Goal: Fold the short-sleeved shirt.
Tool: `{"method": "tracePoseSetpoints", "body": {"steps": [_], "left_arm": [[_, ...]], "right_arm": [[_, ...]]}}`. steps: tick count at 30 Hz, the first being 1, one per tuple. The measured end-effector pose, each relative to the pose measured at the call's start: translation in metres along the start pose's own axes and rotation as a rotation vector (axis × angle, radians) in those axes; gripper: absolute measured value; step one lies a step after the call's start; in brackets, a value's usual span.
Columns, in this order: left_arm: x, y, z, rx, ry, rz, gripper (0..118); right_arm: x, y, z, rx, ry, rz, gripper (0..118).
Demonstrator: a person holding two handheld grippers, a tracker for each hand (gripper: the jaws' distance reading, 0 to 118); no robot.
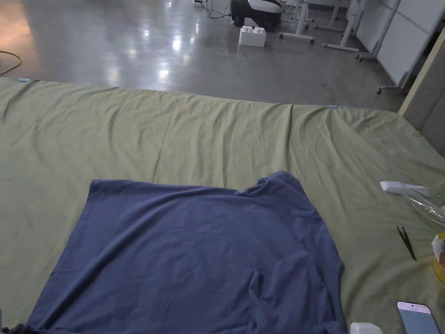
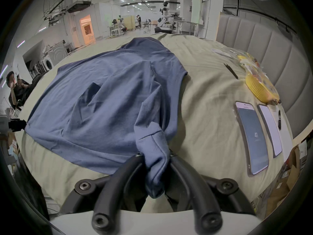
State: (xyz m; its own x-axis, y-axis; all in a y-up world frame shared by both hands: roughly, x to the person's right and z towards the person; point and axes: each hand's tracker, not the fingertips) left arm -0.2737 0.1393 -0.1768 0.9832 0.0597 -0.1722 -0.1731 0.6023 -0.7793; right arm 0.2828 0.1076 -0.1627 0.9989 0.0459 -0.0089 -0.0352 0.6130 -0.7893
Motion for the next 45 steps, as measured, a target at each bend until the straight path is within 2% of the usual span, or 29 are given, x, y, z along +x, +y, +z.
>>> {"method": "tracePoseSetpoints", "body": {"steps": [5,9,16,23,31,40,44,45], "left_arm": [[-0.005,0.0,0.009,0.02,-0.016,0.018,8],[-0.002,0.002,0.021,0.035,-0.035,0.024,8],[-0.008,0.011,0.038,0.104,-0.069,0.068,8],[-0.005,0.057,0.039,0.197,-0.094,0.083,8],[0.009,0.119,-0.004,0.226,-0.072,0.028,8],[0.027,0.158,-0.071,0.146,-0.021,-0.002,8],[0.033,0.158,-0.089,0.09,-0.008,-0.02,8],[0.033,0.157,-0.092,0.085,-0.009,-0.021,8]], "right_arm": [[0.0,0.0,0.025,0.008,-0.012,0.002,12],[-0.003,0.002,0.041,0.005,-0.05,0.043,12],[0.0,0.01,0.054,0.019,-0.05,0.007,12],[0.004,0.059,0.059,0.087,-0.051,-0.004,12],[0.007,0.133,0.022,0.144,-0.056,-0.028,12],[0.011,0.176,-0.061,0.059,-0.052,-0.05,12],[0.009,0.176,-0.081,0.028,-0.045,-0.045,16],[0.009,0.176,-0.085,0.018,-0.045,-0.05,22]]}}
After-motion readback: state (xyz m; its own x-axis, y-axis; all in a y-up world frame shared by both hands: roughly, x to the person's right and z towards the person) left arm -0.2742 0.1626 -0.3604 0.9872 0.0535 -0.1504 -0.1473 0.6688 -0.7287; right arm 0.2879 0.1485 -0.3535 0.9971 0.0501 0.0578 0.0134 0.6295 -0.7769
